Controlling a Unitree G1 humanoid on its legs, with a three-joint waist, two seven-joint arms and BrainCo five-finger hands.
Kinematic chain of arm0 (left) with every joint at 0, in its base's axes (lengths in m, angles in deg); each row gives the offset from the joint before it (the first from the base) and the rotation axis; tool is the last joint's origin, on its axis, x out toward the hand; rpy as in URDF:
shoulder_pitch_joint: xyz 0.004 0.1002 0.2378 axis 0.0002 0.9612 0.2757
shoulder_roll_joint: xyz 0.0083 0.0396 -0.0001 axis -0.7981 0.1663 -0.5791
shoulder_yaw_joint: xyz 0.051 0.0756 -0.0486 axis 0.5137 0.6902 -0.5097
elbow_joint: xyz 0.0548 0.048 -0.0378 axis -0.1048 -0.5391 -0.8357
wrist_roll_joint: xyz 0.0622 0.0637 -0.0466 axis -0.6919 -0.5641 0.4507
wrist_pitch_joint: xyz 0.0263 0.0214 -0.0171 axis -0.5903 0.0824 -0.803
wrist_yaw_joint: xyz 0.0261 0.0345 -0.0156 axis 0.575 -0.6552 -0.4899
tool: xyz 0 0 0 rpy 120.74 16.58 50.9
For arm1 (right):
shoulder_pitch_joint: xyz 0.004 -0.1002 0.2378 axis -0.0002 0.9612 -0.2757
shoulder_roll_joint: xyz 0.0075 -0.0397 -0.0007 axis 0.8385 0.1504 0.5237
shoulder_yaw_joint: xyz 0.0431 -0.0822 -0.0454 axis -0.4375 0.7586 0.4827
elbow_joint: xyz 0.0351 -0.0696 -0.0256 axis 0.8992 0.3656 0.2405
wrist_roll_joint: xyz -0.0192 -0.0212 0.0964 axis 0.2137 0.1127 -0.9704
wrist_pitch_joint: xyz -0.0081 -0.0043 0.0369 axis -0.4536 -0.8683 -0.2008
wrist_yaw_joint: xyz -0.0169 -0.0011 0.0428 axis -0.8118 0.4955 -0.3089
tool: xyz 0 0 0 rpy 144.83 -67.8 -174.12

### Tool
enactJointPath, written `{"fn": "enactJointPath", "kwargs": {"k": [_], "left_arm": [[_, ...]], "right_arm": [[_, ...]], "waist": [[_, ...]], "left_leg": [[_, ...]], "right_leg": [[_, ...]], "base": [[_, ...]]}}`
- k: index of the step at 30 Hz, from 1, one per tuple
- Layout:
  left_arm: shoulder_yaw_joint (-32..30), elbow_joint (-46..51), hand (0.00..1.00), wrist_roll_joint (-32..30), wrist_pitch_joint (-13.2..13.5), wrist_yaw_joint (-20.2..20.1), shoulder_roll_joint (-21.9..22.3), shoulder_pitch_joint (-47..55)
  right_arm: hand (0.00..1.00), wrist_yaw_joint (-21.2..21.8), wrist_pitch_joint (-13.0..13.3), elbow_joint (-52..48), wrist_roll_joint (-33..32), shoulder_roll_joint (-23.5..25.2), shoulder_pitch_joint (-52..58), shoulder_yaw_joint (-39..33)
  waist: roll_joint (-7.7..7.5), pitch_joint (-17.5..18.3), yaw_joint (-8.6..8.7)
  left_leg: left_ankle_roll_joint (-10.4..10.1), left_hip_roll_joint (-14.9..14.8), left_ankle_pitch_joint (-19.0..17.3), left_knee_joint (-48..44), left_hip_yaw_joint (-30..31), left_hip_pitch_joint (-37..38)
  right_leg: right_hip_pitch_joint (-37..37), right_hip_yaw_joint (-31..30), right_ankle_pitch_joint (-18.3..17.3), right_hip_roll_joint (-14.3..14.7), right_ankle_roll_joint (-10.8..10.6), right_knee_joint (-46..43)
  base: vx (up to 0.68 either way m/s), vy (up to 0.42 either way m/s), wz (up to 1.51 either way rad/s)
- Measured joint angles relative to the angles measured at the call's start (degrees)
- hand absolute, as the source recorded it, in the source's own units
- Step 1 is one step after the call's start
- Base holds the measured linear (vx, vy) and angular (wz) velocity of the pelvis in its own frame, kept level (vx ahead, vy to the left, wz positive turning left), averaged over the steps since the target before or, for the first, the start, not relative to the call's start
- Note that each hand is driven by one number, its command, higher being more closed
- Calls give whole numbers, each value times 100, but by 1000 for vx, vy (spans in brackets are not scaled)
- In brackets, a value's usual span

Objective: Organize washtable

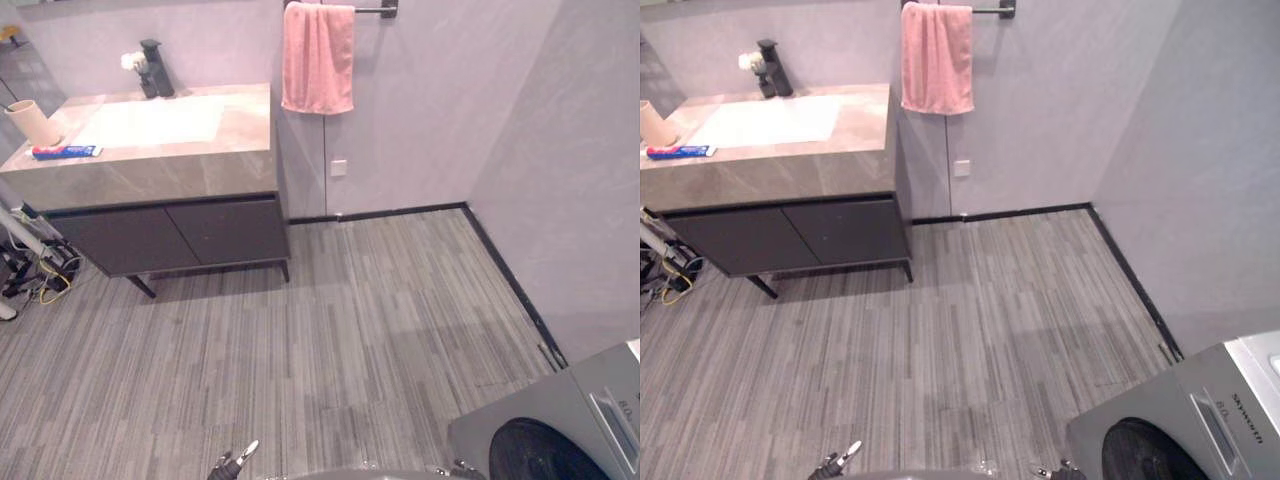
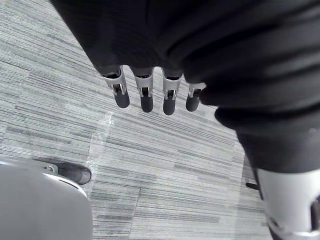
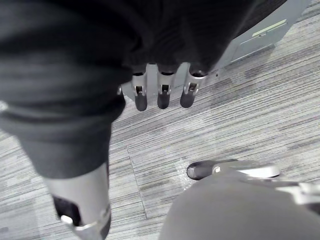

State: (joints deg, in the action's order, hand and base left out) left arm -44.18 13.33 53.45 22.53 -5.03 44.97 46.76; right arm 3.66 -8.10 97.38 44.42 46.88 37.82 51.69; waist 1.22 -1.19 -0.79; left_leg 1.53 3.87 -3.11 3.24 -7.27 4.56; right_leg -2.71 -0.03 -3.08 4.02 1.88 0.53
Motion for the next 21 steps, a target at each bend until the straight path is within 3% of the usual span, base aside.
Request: {"fn": "enactJointPath", "kwargs": {"k": [16, 19, 21], "left_arm": [[-15, -51, 0, 76, 0, -5, -11, -13], [-27, -125, 0, 139, -5, -3, -39, -86], [-92, -100, 0, 147, -3, -2, -119, -167]], "right_arm": [[0, 10, -3, 0, -26, 20, 6, -82], [0, 61, -8, 1, -81, 35, -33, -192], [0, 108, 0, -10, -208, 87, -59, -218]], "waist": [[-12, 1, 1], [-27, -92, 5], [-163, -282, 5]], "left_leg": [[0, -1, 0, -15, 8, 1], [-3, -19, -1, -135, 26, 21], [-243, -23, -338, -773, 61, -132]], "right_leg": [[-25, 9, 2, 1, 0, 25], [14, 52, -158, 2, -35, -324], [77, 155, -481, -51, 47, -824]], "base": [[0, 0, 0], [-6, -8, 7], [-72, -39, 21]]}}
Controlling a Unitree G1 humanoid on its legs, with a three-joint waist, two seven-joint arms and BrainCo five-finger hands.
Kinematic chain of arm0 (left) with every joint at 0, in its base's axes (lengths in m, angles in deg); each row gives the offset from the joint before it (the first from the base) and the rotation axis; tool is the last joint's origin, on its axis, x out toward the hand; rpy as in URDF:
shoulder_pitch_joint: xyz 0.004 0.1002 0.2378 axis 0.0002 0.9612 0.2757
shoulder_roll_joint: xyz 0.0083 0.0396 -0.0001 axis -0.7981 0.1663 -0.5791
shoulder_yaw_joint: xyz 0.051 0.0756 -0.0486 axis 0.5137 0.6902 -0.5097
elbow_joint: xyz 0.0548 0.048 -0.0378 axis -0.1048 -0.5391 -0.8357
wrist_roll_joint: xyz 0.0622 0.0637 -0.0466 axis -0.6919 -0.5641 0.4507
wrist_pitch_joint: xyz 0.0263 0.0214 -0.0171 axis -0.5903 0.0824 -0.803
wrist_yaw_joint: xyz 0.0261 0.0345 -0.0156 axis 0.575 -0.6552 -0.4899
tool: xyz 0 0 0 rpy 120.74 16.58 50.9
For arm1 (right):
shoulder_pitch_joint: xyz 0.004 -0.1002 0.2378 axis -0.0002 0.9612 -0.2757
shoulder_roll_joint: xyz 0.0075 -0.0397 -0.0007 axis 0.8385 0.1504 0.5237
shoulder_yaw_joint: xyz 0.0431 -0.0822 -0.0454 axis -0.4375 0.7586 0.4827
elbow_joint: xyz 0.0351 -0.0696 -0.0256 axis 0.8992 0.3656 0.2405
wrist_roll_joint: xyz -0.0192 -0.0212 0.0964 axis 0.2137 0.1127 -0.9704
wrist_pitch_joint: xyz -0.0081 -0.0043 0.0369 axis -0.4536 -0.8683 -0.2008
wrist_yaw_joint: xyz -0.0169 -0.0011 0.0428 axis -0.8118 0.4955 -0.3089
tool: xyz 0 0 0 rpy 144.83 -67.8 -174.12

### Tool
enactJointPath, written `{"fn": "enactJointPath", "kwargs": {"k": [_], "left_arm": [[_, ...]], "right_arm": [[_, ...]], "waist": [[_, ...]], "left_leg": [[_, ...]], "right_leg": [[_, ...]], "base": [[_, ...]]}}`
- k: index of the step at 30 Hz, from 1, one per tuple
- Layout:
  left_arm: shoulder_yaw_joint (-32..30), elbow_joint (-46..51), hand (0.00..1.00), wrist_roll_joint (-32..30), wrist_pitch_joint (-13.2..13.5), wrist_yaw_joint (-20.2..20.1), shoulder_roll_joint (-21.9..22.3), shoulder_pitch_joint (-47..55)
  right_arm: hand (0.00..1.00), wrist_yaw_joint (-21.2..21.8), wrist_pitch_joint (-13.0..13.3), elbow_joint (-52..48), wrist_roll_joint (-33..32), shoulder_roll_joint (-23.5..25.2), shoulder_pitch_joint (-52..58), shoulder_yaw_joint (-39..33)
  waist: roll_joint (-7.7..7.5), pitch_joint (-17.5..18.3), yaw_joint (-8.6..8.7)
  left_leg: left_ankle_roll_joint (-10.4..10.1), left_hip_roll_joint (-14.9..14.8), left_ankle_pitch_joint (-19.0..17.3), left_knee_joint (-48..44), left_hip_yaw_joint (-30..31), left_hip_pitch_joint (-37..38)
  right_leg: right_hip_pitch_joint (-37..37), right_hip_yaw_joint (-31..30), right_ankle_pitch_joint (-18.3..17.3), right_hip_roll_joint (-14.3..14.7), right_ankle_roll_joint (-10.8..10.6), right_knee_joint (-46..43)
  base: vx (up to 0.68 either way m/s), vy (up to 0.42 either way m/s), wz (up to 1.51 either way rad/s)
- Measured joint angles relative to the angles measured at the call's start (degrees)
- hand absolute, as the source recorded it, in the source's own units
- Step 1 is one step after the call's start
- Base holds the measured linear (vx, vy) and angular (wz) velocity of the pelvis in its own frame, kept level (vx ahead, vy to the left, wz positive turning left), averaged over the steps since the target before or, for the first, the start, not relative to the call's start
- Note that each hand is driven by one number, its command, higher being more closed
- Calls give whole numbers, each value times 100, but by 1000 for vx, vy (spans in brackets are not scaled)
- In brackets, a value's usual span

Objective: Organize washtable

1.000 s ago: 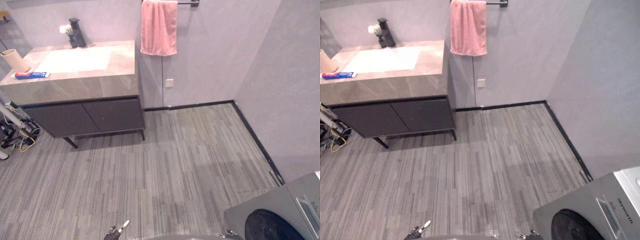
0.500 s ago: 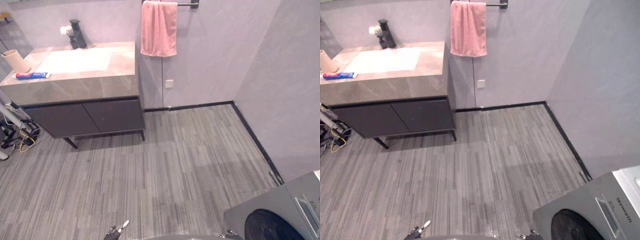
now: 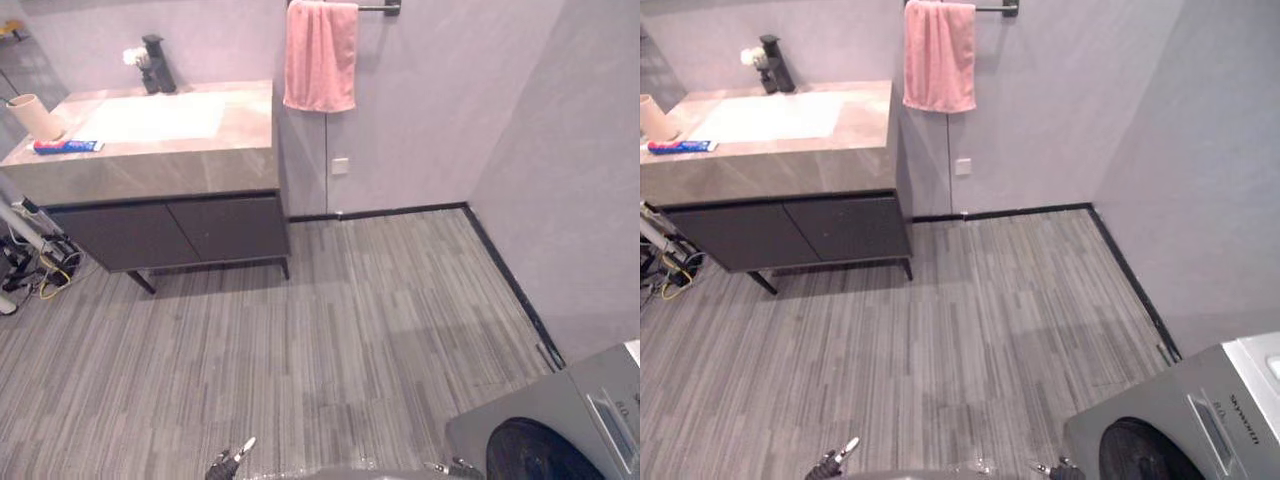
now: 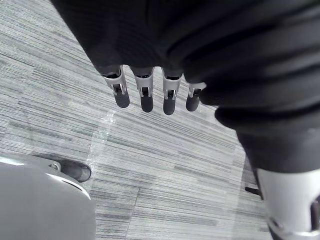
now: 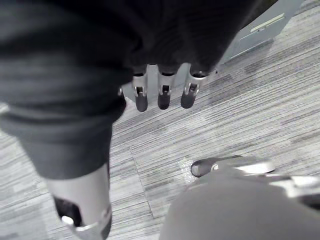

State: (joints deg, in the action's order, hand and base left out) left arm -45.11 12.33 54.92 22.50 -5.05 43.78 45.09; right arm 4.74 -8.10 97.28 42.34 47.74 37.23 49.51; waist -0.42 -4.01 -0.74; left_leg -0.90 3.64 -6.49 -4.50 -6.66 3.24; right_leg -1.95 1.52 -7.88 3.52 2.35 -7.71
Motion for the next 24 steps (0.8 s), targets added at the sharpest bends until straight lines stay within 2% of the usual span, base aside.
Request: {"fn": "enactJointPath", "kwargs": {"k": [1, 2, 3, 4, 5, 6, 7, 8, 9, 10, 13, 14, 15, 16, 17, 18, 19, 20, 21, 22, 24], "left_arm": [[-289, 84, 0, 0, -8, -3, 75, 5], [-500, 142, 0, 1, -8, -4, 152, 21], [-804, 238, 0, 44, -17, 4, 239, 48], [-911, 267, 0, 147, -41, -2, 260, 61], [-901, 305, 0, 203, -53, 9, 248, 106], [-872, 418, 0, 228, -78, 10, 235, 166], [-842, 491, 0, 229, -75, 5, 248, 193], [-800, 541, 0, 231, -77, 4, 265, 215], [-781, 621, 0, 244, -73, 6, 325, 239], [-745, 644, 0, 273, -71, 6, 384, 209], [-554, 699, 0, 442, -8, 12, 428, 199], [-534, 701, 0, 514, 7, 21, 445, 209], [-515, 704, 0, 563, 8, 20, 442, 222], [-391, 778, 0, 652, 11, 27, 383, 280], [-334, 850, 0, 670, 18, 45, 292, 252], [-268, 873, 0, 675, 20, 61, 252, 188], [-64, 988, 0, 676, 23, 79, 177, 104], [220, 1034, 0, 675, 32, 105, 126, 54], [357, 1046, 0, 672, 36, 114, 134, 8], [587, 1063, 0, 654, 62, 107, 197, -92], [585, 1116, 0, 649, 90, 72, 248, -216]], "right_arm": [[0, 10, 1, -38, -44, 5, 10, 4], [0, 12, -4, -90, -67, 3, 23, 25], [0, -4, -1, -268, -90, -6, 21, 104], [0, -11, 10, -293, -138, 6, 23, 190], [0, -17, 7, -291, -150, 18, 24, 232], [0, -41, -3, -293, -200, 28, 31, 304], [0, -86, -9, -307, -223, 18, 24, 338], [0, -126, -20, -376, -244, -5, 22, 404], [0, -127, -28, -535, -246, -20, 14, 410], [0, -127, -31, -672, -251, -26, -4, 420], [0, -117, -21, -712, -256, 37, -151, 445], [0, -109, -21, -717, -257, 148, -181, 509], [0, -90, -24, -729, -226, 180, -145, 516], [0, -51, -35, -745, -191, 297, 7, 560], [0, -10, -36, -796, -131, 379, 54, 625], [0, 21, -37, -869, -87, 420, 98, 620], [0, 27, -22, -968, -19, 469, 117, 619], [0, 30, -14, -965, -13, 462, 73, 605], [0, 28, -14, -959, -13, 442, 58, 600], [0, 19, -1, -963, -16, 413, 60, 599], [0, 11, 30, -994, -23, 420, 62, 595]], "waist": [[58, -66, -19], [61, -52, -62], [136, -118, -83], [120, -229, -56], [68, -254, -84], [40, -256, -169], [4, -277, -177], [54, -271, -197], [74, -254, -236], [115, -214, -328], [193, -182, -342], [197, -128, -436], [159, -41, -496], [-28, 190, -607], [-215, 208, -602], [-286, 200, -582], [-365, 168, -540], [-345, 129, -411], [-310, 108, -314], [-258, 95, -271], [-232, 101, -209]], "left_leg": [[-63, -156, -538, -873, -70, -445], [-105, -296, -779, -1405, -176, -659], [-73, -611, -1006, -2590, -374, -1111], [337, -854, -693, -3953, -451, -1758], [453, -970, -679, -4472, -459, -2016], [404, -1171, -698, -5053, -424, -2374], [367, -1208, -686, -5102, -329, -2566], [282, -1200, -700, -4907, -200, -2693], [53, -1110, -730, -4336, -56, -2736], [-74, -940, -670, -3564, 141, -2695], [-283, -483, -472, -2066, 903, -2660], [-270, -431, -334, -2030, 988, -2681], [-185, -405, -257, -2155, 883, -2701], [-57, -256, -231, -2261, 548, -2597], [118, -97, -354, -2296, 378, -2428], [196, -31, -475, -2340, 302, -2303], [394, 44, -664, -2423, 167, -2023], [479, 83, -841, -2432, 135, -1689], [493, 82, -906, -2388, 136, -1479], [512, 35, -962, -2061, 136, -910], [469, -80, -990, -1647, 155, -437]], "right_leg": [[139, 56, -247, 65, 178, -348], [203, 94, -338, 123, 255, -527], [230, 136, -488, 248, 371, -706], [249, 164, -553, 274, 474, -868], [225, 158, -588, 277, 500, -924], [183, 79, -660, 277, 520, -996], [183, 8, -713, 270, 491, -1022], [190, -58, -726, 250, 477, -1021], [221, -204, -743, 224, 478, -1019], [244, -359, -775, 166, 443, -1019], [379, -624, -991, 1, 287, -1132], [524, -843, -1301, -88, 164, -1421], [561, -965, -1430, -136, 92, -1521], [552, -1162, -1710, -365, -246, -1956], [738, -1171, -1741, -527, -514, -2879], [906, -1154, -1615, -596, -691, -3484], [1249, -1062, -1044, -697, -969, -4629], [1539, -892, -564, -807, -1051, -5655], [1654, -748, -505, -854, -964, -6031], [1858, -305, -536, -1023, -790, -6374], [2093, 58, -635, -1065, -574, -6041]], "base": [[-129, -44, 5], [-148, -48, -6], [-157, -43, -11], [-138, -49, -10], [-79, -86, -20], [16, -109, -27], [86, -97, -27], [100, -32, -29], [202, 89, -45], [216, 134, -55], [272, 183, -47], [410, 291, -69], [494, 300, -105], [596, 250, -80], [572, 171, -69], [577, 148, -39], [550, 165, -21], [528, 147, -15], [504, 123, -11], [387, 85, -19], [443, 69, -21]]}}
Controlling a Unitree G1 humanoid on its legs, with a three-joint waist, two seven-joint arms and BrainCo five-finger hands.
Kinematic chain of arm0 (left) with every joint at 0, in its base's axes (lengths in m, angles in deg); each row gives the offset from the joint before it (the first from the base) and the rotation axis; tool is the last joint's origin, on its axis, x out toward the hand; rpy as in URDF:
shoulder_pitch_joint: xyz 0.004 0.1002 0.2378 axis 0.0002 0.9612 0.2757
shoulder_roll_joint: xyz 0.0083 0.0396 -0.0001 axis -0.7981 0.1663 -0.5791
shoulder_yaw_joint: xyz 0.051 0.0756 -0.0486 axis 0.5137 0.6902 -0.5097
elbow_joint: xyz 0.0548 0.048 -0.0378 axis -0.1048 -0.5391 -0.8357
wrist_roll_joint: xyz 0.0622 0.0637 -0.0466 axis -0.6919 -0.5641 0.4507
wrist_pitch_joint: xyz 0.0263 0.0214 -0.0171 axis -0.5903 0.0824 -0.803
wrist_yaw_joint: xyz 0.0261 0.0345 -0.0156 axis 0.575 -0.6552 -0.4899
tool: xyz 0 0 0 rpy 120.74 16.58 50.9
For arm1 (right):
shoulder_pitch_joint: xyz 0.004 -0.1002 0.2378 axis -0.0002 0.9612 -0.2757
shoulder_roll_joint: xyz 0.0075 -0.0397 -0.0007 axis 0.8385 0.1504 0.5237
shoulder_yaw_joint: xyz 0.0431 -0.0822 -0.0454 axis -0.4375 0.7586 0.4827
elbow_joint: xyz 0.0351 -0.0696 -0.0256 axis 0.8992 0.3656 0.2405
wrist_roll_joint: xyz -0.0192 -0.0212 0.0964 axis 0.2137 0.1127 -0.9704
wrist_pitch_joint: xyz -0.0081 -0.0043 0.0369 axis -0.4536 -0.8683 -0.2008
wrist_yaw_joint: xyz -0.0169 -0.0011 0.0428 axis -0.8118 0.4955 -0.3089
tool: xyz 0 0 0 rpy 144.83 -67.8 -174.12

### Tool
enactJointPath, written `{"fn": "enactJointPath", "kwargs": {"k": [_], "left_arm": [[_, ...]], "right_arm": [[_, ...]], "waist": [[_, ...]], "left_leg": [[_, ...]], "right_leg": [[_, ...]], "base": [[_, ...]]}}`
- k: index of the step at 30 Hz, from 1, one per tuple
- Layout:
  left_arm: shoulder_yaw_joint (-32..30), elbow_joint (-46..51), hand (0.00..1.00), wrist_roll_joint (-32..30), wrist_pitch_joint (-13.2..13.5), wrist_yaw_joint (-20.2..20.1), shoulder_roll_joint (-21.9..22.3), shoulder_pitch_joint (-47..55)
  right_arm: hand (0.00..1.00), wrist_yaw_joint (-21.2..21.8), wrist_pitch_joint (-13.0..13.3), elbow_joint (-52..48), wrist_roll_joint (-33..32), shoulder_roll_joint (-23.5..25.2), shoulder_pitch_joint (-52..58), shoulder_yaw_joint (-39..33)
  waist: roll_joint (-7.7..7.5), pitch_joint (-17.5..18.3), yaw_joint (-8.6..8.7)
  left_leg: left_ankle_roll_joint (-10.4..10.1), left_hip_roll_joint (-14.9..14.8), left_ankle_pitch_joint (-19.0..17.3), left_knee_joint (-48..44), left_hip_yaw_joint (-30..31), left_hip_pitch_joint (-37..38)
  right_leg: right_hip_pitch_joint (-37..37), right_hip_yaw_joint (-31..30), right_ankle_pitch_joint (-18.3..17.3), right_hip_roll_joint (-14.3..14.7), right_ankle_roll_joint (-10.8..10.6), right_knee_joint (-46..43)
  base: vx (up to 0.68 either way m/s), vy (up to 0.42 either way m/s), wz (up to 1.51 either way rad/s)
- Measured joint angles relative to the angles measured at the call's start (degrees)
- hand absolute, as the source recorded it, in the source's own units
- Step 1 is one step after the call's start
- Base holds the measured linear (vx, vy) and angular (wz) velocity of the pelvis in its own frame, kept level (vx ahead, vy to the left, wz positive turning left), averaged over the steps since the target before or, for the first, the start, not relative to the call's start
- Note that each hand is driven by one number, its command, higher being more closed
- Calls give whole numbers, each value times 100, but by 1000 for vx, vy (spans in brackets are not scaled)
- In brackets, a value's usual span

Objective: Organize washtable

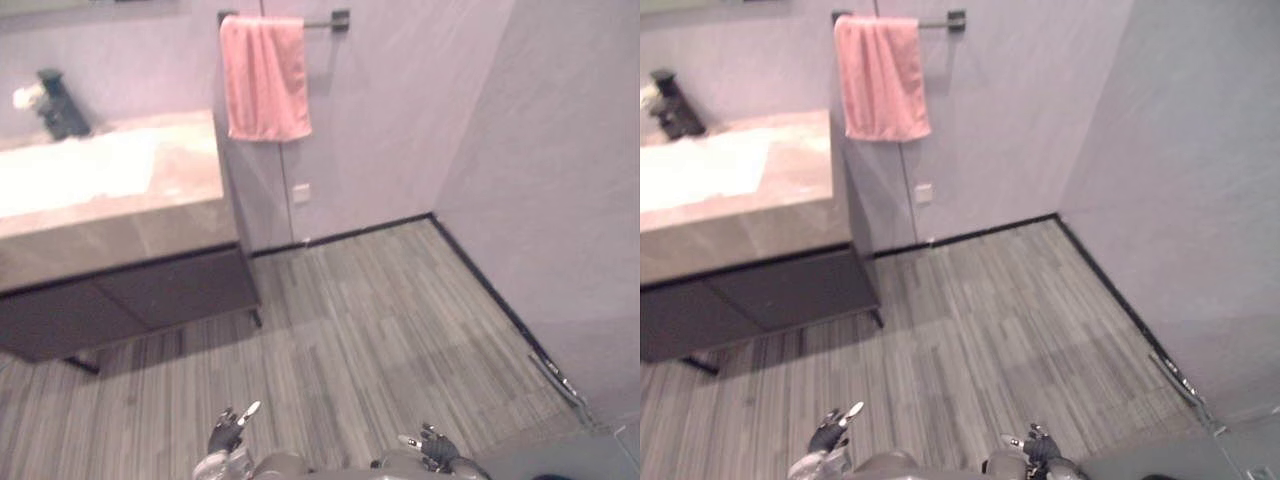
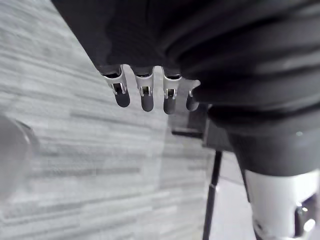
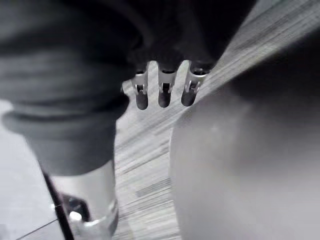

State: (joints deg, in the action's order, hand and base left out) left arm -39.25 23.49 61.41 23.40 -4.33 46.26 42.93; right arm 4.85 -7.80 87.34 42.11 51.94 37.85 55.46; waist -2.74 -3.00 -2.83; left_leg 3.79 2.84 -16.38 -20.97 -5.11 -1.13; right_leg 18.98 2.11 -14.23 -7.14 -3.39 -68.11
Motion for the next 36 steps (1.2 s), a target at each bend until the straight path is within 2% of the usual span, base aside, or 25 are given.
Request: {"fn": "enactJointPath", "kwargs": {"k": [2, 3, 5, 7, 8, 9, 10, 11, 12, 14, 16, 17, 19, 20, 21, 24, 25, 26, 27, 29, 30, 31, 33, 34, 36], "left_arm": [[2, -7, 0, -11, 29, -61, 53, -110], [2, -9, 0, -51, 30, -61, 80, -154], [75, -19, 0, -60, 38, -50, 86, -178], [126, -51, 0, -121, 58, -6, 2, -242], [123, -112, 0, -192, 81, 67, -19, -230], [124, -130, 0, -216, 81, 77, -9, -220], [109, -113, 0, -217, 106, 82, 3, -207], [76, -38, 0, -218, 132, 98, 101, -176], [28, -7, 0, -217, 136, 104, 123, -150], [-117, 292, 0, -174, 132, 247, 236, 43], [-67, 828, 0, -147, 127, 320, 231, 233], [18, 1529, 0, -144, 127, 393, 228, 378], [132, 2369, 0, -111, 136, 454, 226, 562], [135, 2954, 0, -67, 149, 470, 233, 675], [102, 3312, 0, -69, 159, 526, 251, 724], [61, 4306, 0, -102, 162, 737, 421, 790], [29, 4908, 0, -217, 167, 956, 464, 811], [-4, 5128, 0, -249, 167, 1039, 466, 807], [-11, 5439, 0, -382, 158, 1146, 467, 806], [32, 5957, 0, -649, 147, 1249, 467, 795], [181, 6298, 0, -900, 140, 1316, 460, 764], [323, 6636, 0, -1021, 133, 1320, 452, 696], [533, 7075, 0, -1290, 88, 1342, 474, 636], [614, 7438, 0, -1533, 76, 1377, 521, 646], [673, 8062, 0, -1908, 94, 1560, 531, 570]], "right_arm": [[0, -8, 56, -33, -74, 6, -92, -57], [0, -16, 82, -105, -193, 3, -80, -117], [0, -62, 99, -178, -393, -29, -84, -116], [0, -150, 97, -186, -512, -42, -81, -110], [0, -176, 96, -195, -514, -56, -84, -90], [0, -199, 93, -214, -513, -74, -84, -69], [0, -248, 90, -381, -492, -112, -83, 77], [0, -249, 94, -650, -493, -170, -92, 163], [0, -250, 99, -721, -493, -177, -98, 187], [0, -303, 129, -1359, -499, -187, -113, 633], [0, -433, 138, -1755, -500, -129, -204, 803], [0, -589, 191, -2300, -509, -95, -208, 785], [0, -671, 274, -2928, -527, -166, -225, 764], [0, -713, 358, -3374, -554, -241, -248, 718], [0, -741, 386, -3647, -551, -333, -253, 648], [0, -833, 407, -4278, -548, -567, -317, 517], [0, -908, 463, -4499, -541, -543, -461, 540], [0, -918, 478, -4564, -524, -537, -538, 544], [0, -920, 477, -4702, -448, -457, -587, 568], [0, -904, 489, -4988, -315, -298, -500, 731], [0, -864, 490, -5194, -215, -218, -449, 859], [0, -859, 490, -5355, -201, -96, -458, 1029], [0, -834, 490, -5516, -173, 12, -474, 1325], [0, -759, 495, -5624, -163, 105, -476, 1583], [0, -658, 528, -5928, -164, 248, -494, 1863]], "waist": [[30, -21, 81], [106, -25, 130], [210, -52, 209], [192, -56, 212], [202, -51, 218], [206, -13, 225], [323, -8, 219], [503, -53, 203], [532, -53, 204], [590, -147, 159], [486, -266, 97], [294, -298, 15], [215, -269, -7], [229, -269, -26], [258, -251, -35], [449, -193, -136], [482, -160, -164], [502, -141, -165], [484, -125, -181], [369, -13, -240], [325, -4, -235], [221, -37, -225], [162, -65, -174], [194, -67, -124], [212, -47, -118]], "left_leg": [[-47, -165, -14, 360, 12, 385], [-134, -303, -60, 545, 3, 605], [-289, -497, -148, 749, 14, 878], [-549, -567, -297, 959, 102, 1178], [-683, -631, -372, 976, 283, 1376], [-685, -700, -374, 924, 400, 1422], [-737, -873, -344, 517, 658, 1316], [-881, -1091, -227, -362, 808, 970], [-886, -1110, -156, -683, 832, 832], [-600, -1405, 1093, -3233, 954, -267], [-340, -1575, 866, -4462, 848, -878], [-316, -1422, 735, -4627, 783, -1343], [-412, -1170, 583, -4123, 706, -1797], [-425, -1006, 540, -3333, 540, -1955], [-540, -943, 468, -2670, 365, -2004], [-582, -722, 489, -975, -11, -2055], [-689, -549, 635, -176, 58, -1972], [-607, -509, 756, -8, 66, -1922], [-356, -434, 996, 6, 48, -1810], [-116, -196, 1051, -40, -36, -1598], [0, -106, 880, -133, -64, -1435], [91, 4, 728, -195, -55, -1243], [253, 134, 584, -177, 5, -768], [294, 124, 555, -74, 71, -427], [153, 44, 460, 139, 228, -71]], "right_leg": [[223, 280, -168, 30, 5, 1072], [292, 372, -167, 102, -4, 2059], [382, 354, 131, 200, -31, 3662], [422, 43, 1041, 199, -74, 5573], [410, -25, 1669, 208, -70, 5633], [404, -22, 1955, 229, -12, 5514], [472, 54, 1999, 367, 79, 5093], [424, 205, 1702, 557, 227, 4827], [416, 246, 1621, 608, 273, 4759], [-27, 385, 1053, 900, 610, 4538], [-666, 421, 862, 1055, 802, 4712], [-1106, 446, 721, 1011, 859, 4976], [-1329, 490, 581, 937, 867, 5164], [-1488, 526, 484, 887, 831, 5244], [-1625, 579, 425, 874, 762, 5328], [-2046, 704, 327, 877, 623, 5648], [-2165, 688, 151, 834, 507, 5651], [-2218, 669, 45, 815, 459, 5620], [-2324, 614, -118, 758, 349, 5541], [-2340, 463, -424, 485, -14, 5003], [-1993, 317, -474, 327, -227, 3935], [-1501, 114, -294, 165, -546, 2592], [-1058, 11, -287, 3, -497, 1249], [-958, -74, -359, 64, -370, 1140], [-801, -114, -426, 242, -296, 1797]], "base": [[448, 9, -15], [470, -45, -10], [488, -78, -2], [612, -240, 18], [652, -348, 31], [571, -333, 38], [633, -342, 28], [507, -269, 19], [604, -301, -1], [599, -293, -6], [559, -302, 1], [441, -264, 12], [300, -184, 21], [320, -140, 27], [303, -75, 29], [482, 28, 31], [499, 119, 5], [421, 120, -8], [379, 115, -16], [450, 134, -9], [613, 183, 15], [512, 153, 21], [487, 99, 23], [537, 81, 25], [377, 31, 25]]}}
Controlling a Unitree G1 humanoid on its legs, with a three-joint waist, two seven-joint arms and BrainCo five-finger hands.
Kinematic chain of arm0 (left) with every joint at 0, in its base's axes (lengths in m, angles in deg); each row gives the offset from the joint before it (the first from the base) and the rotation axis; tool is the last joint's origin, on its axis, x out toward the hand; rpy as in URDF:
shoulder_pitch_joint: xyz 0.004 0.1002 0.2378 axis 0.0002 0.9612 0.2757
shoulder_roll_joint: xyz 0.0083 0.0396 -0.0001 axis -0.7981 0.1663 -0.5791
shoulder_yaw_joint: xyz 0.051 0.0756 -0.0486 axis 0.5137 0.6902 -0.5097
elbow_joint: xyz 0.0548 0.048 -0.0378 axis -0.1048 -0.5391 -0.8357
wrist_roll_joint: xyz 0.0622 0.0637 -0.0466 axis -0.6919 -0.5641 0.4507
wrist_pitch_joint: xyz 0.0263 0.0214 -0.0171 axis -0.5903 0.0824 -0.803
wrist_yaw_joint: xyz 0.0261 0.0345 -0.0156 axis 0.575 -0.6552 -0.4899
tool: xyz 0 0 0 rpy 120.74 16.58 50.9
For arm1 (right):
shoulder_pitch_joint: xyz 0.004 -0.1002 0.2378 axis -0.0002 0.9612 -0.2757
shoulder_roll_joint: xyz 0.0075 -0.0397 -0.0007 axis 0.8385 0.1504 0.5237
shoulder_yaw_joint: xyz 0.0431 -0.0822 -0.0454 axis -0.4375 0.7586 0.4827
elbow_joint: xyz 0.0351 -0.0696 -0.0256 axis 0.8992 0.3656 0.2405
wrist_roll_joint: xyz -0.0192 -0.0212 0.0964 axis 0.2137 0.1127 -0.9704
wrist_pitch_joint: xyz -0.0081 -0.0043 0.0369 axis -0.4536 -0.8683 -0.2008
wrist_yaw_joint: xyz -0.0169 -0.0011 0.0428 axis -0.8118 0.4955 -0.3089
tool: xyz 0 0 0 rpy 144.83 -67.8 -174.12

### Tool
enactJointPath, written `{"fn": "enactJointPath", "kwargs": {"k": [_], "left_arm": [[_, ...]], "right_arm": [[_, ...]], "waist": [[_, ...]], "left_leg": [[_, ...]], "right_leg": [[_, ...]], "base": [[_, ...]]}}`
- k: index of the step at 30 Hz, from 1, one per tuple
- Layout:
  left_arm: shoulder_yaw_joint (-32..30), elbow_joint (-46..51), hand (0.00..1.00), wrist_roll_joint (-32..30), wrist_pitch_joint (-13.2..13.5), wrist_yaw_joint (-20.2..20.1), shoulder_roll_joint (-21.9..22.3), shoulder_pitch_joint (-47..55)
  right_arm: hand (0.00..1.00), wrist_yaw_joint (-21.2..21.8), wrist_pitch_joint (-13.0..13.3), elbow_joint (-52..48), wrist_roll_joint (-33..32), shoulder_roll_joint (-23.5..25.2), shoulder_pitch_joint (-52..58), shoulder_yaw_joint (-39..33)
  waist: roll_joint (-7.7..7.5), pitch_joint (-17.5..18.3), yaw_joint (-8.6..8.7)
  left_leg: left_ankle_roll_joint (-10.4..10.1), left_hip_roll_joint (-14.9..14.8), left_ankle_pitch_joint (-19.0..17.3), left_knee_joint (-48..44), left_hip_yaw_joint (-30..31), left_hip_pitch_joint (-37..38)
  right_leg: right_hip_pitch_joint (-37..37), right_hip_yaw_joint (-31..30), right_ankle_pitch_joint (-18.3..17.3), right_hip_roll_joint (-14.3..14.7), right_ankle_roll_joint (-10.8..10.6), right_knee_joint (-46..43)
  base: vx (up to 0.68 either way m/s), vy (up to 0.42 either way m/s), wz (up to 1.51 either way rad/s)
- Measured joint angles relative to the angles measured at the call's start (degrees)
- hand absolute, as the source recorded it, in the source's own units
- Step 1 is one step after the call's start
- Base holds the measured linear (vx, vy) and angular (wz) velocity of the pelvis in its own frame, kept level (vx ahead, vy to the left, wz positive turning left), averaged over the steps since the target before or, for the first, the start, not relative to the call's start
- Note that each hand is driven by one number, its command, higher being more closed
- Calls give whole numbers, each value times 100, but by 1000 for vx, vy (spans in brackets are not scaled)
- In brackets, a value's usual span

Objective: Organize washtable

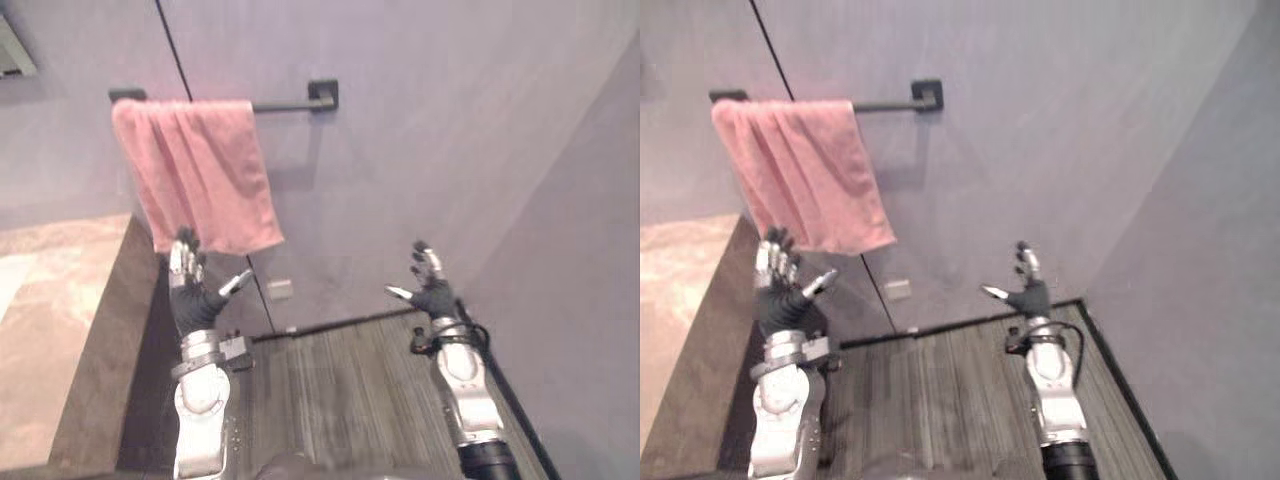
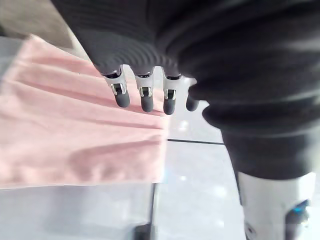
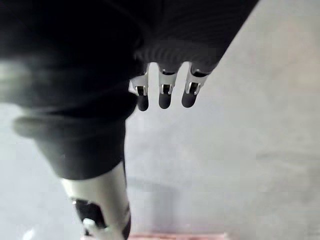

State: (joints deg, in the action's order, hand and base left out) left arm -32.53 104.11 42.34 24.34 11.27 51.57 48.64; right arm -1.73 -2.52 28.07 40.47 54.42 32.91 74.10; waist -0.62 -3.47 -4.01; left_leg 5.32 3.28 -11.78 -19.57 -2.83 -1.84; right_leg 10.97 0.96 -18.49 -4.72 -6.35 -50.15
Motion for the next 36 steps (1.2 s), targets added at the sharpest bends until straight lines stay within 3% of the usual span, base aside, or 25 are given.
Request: {"fn": "enactJointPath", "kwargs": {"k": [3, 4, 6, 10, 11, 15, 18, 20, 21, 22, 23, 24, 25, 27, 30, 36], "left_arm": [[-121, 505, 0, -488, 48, 348, 12, -184], [-198, 561, 0, -594, 39, 422, 9, -147], [-196, 551, 0, -794, -54, 490, 9, -116], [-401, 686, 0, -1024, -97, 633, 10, -77], [-462, 691, 0, -1053, -101, 636, 9, -80], [-836, 706, 0, -1048, -115, 837, -27, -25], [-1238, 698, 0, -1045, -208, 968, -24, -28], [-1420, 695, 0, -1046, -223, 1044, -16, -28], [-1579, 695, 0, -1047, -225, 1132, 25, -25], [-1679, 677, 0, -1044, -230, 1144, 27, -23], [-1832, 660, 0, -1045, -283, 1167, 20, -2], [-1917, 661, 0, -1046, -310, 1177, 16, 7], [-1961, 660, 0, -1047, -350, 1193, 15, 28], [-1949, 653, 0, -1039, -384, 1127, 9, 27], [-1961, 452, 0, -922, -463, 893, -57, 15], [-1875, -161, 0, -250, -637, 122, -141, -94]], "right_arm": [[0, 12, 96, -374, 0, 63, -99, 68], [0, -24, 101, -376, 1, 39, -110, 80], [0, -47, 73, -300, 13, -29, -75, 70], [0, -54, 41, -303, 76, -63, -40, 243], [0, -66, 35, -301, 74, -90, -36, 296], [0, -105, 41, -279, 66, -108, -38, 287], [0, -107, 52, 6, 47, -174, -42, 202], [0, -107, 44, 292, 34, -257, -33, 163], [0, -103, 43, 413, -4, -316, -37, 164], [0, -101, 39, 470, -4, -289, -36, 170], [0, -85, 37, 580, -3, -219, -34, 151], [0, -76, 34, 601, 2, -166, -33, 158], [0, -55, 34, 602, 16, -75, -44, 185], [0, -33, 32, 605, 153, -39, -183, 174], [0, -31, -40, 665, 352, -42, -416, 48], [0, -85, -563, 1094, 605, -243, -576, -326]], "waist": [[-28, 59, -23], [-138, 134, 0], [-84, 165, -3], [148, 316, -145], [221, 309, -155], [79, 350, -176], [67, 355, -170], [134, 394, -154], [290, 491, -166], [261, 501, -166], [107, 518, -149], [90, 507, -164], [-49, 596, -166], [-192, 690, -164], [-187, 696, -160], [-159, 695, -130]], "left_leg": [[-289, -137, -304, 62, 200, 176], [-385, -115, -446, 37, 316, 166], [-440, -191, -820, -276, 597, 288], [-571, -475, -924, -807, 798, 275], [-664, -522, -913, -1451, 850, -34], [-645, -947, -922, -1824, 769, -501], [-731, -1250, -826, -905, 883, -739], [-798, -1338, -401, -179, 921, -732], [-1045, -1367, 329, 255, 1070, -704], [-1307, -1350, 374, 306, 1050, -671], [-1259, -1221, 410, 445, 1015, -583], [-1243, -1144, 421, 507, 972, -546], [-1179, -1009, 462, 575, 960, -521], [-1104, -810, 510, 673, 940, -484], [-1020, -628, 624, 975, 872, -346], [-1063, -672, 1179, 1893, 732, -134]], "right_leg": [[310, -228, 100, 376, 45, 1789], [280, -328, 483, 434, 279, 2558], [80, -181, 978, 521, 572, 2554], [-263, 133, 782, 719, 787, 2679], [-489, 217, 756, 704, 859, 2852], [-797, 296, 740, 517, 886, 3138], [-820, 316, 759, 305, 854, 3281], [-888, 353, 803, 242, 768, 3405], [-922, 332, 798, 271, 537, 3513], [-970, 303, 802, 254, 448, 3572], [-1055, 226, 874, 110, 369, 3738], [-1109, 197, 924, 30, 289, 3861], [-1211, 190, 1023, -99, 218, 4082], [-1299, 189, 1125, -286, 100, 4276], [-1341, 146, 1232, -440, 56, 4430], [-1130, 47, 1348, -430, -27, 4587]], "base": [[366, -55, 38], [231, -101, 55], [289, -133, 67], [336, -173, 43], [242, -129, 51], [161, -77, 22], [66, 92, 8], [72, 280, 11], [74, 300, 4], [84, 279, 4], [61, 207, 0], [56, 239, 3], [36, 234, 7], [15, 221, 11], [-30, 124, -3], [-26, -14, -8]]}}
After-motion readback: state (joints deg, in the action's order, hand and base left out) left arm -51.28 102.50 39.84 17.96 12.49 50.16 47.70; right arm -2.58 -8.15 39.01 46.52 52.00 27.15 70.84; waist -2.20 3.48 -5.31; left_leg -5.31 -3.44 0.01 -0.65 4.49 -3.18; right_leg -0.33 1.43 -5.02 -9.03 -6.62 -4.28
